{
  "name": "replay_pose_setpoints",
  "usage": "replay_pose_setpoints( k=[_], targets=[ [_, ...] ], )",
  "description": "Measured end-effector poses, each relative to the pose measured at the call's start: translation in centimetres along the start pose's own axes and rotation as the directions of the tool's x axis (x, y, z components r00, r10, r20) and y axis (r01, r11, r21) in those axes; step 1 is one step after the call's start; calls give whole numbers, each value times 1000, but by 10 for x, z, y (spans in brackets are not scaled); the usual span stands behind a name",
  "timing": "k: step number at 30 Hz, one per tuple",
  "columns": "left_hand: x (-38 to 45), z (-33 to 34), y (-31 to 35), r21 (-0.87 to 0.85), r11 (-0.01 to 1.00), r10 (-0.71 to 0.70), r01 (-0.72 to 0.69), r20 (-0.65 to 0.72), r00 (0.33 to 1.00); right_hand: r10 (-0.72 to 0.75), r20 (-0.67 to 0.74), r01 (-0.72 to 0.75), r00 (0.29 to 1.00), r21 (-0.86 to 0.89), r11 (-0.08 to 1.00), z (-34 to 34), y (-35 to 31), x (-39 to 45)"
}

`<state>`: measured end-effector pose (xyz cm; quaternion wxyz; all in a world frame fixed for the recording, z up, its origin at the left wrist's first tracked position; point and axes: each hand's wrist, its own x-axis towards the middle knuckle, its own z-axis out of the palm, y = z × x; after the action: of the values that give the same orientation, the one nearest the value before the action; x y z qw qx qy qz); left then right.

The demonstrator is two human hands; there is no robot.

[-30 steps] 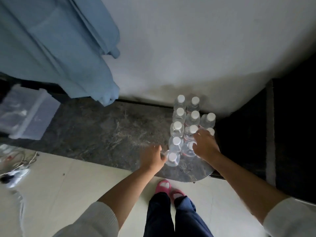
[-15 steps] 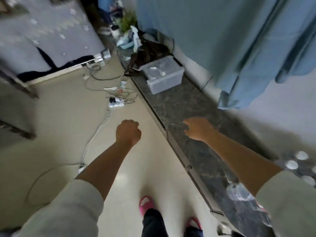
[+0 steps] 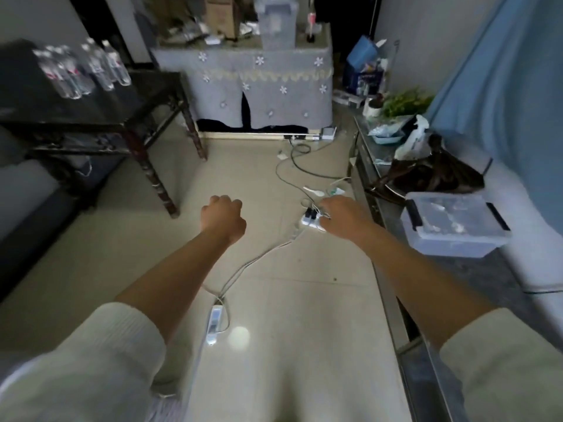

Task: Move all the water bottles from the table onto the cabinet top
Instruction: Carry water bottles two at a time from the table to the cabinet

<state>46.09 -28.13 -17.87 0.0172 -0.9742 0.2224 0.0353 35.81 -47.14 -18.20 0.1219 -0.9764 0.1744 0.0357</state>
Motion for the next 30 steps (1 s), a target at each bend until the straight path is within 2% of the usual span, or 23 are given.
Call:
replay_pose_setpoints(
  k=[6,14,22,30],
  targets=[
    [88,-18,-57,-13,995,-103,103,-28,994,-126,27,125,992,19,992,-16,-50,119],
    [231,-37,-96,-47,966,-256,255,-20,966,-295,62,294,953,32,955,-28,-90,300],
    [361,-65,-149,-117,897,-435,427,-50,899,-435,124,434,892,35,900,-59,-142,475],
    [466,-80,-246,-132,828,-556,545,-57,829,-530,138,534,837,8,845,-57,-233,625]
  ],
)
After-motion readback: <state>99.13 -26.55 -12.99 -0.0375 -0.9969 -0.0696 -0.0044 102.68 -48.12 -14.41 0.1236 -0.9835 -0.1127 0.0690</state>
